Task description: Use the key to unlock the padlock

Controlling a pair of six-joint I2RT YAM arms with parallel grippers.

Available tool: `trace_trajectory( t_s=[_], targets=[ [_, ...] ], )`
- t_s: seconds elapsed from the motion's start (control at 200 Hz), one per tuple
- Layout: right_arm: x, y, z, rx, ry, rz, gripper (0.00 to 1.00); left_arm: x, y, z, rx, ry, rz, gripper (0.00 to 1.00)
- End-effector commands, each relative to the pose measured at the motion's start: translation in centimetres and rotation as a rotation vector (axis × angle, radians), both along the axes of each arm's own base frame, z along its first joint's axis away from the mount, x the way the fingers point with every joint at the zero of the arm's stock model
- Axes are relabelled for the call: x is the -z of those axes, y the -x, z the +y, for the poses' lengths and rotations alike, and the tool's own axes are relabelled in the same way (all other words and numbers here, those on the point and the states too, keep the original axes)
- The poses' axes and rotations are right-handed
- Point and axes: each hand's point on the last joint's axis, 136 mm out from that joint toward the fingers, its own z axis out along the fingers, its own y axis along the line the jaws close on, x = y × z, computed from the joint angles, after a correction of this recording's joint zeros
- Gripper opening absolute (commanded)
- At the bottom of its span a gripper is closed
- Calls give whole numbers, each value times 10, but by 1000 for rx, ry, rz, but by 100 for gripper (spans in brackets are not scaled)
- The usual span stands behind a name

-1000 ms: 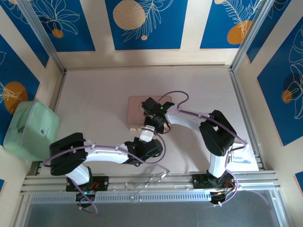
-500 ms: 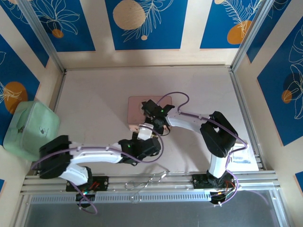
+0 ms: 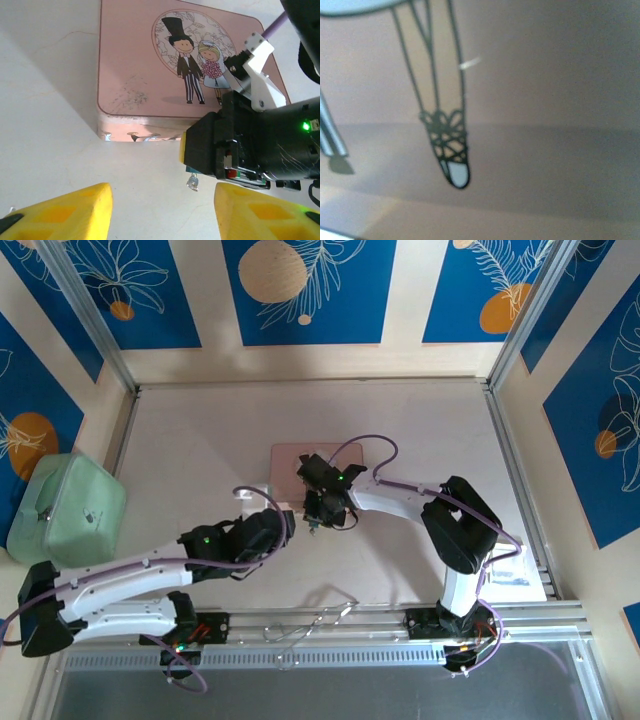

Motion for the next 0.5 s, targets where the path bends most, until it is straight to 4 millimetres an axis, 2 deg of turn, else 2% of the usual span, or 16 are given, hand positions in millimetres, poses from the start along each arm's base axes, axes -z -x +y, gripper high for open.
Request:
trace_trajectory(
  t_s=[0.0, 0.205, 0.495],
  targets=[
    [29, 42, -13, -50, 82, 150, 1, 9, 3, 3, 3, -10, 42, 54],
    [29, 41, -18, -55, 108, 135, 2, 19, 4, -8, 28, 13, 72, 52],
    [27, 40, -18, -65, 109, 115, 6, 31, 4, -10, 25, 21, 108, 48]
  ],
)
